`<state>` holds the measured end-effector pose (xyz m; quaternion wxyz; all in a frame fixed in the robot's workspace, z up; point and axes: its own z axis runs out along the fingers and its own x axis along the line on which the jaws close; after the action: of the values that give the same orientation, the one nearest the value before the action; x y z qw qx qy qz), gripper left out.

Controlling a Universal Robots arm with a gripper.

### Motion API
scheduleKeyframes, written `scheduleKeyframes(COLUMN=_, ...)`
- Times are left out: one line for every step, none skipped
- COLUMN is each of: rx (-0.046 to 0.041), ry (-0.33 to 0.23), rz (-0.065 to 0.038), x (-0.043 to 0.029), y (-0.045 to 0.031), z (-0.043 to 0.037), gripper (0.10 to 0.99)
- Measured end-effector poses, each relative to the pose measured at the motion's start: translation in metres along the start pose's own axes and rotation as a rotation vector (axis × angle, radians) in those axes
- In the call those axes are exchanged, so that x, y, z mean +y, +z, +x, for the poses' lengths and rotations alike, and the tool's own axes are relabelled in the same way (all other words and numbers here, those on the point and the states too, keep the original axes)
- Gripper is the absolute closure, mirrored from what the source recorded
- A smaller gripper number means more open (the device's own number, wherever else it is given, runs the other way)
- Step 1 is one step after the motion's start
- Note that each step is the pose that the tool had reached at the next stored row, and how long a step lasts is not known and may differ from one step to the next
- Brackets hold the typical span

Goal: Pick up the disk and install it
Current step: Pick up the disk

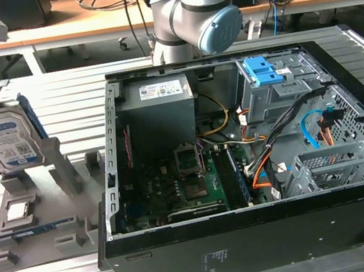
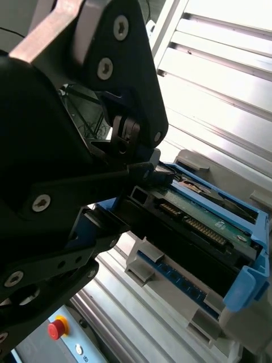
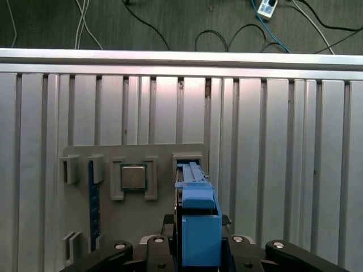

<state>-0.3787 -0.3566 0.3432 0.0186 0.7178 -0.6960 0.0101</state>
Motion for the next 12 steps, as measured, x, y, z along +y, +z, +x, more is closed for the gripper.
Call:
scheduleKeyframes(rx=0.0001, ry=0.0, rz=0.0, x=0.0, y=-0.0008, z=0.0, gripper=0.722)
scheduleKeyframes(rx=0.0001, ry=0.0, rz=0.0, x=0.0, y=-0.0014, z=0.0001, gripper=0.722)
scheduleKeyframes(rx=0.0001, ry=0.0, rz=0.0, x=0.0, y=-0.0031, z=0.0001, gripper=0.722)
scheduleKeyframes(rx=0.0, ry=0.0, rz=0.0, x=0.0001, y=-0.0054, z=0.0002, gripper=0.722)
scheduleKeyframes(rx=0.0001, ry=0.0, rz=0.0, x=0.0001, y=-0.0079, z=0.0003, gripper=0.722)
scheduleKeyframes(rx=0.0001, ry=0.0, rz=0.0, x=0.0001, y=-0.0091, z=0.0004, gripper=0.722)
scheduleKeyframes(rx=0.0001, ry=0.0, rz=0.0, x=0.0001, y=-0.0106, z=0.0004, gripper=0.722)
scheduleKeyframes(rx=0.0001, ry=0.0, rz=0.0, x=0.0001, y=-0.0122, z=0.0005, gripper=0.722)
scheduleKeyframes(rx=0.0, ry=0.0, rz=0.0, x=0.0001, y=-0.0133, z=0.0005, gripper=0.722)
scheduleKeyframes(rx=0.0001, ry=0.0, rz=0.0, x=0.0002, y=-0.0149, z=0.0006, gripper=0.722)
scheduleKeyframes(rx=0.0, ry=0.0, rz=0.0, x=0.0002, y=-0.0169, z=0.0007, gripper=0.722)
scheduleKeyframes(rx=0.0001, ry=0.0, rz=0.0, x=0.0002, y=-0.0182, z=0.0007, gripper=0.722)
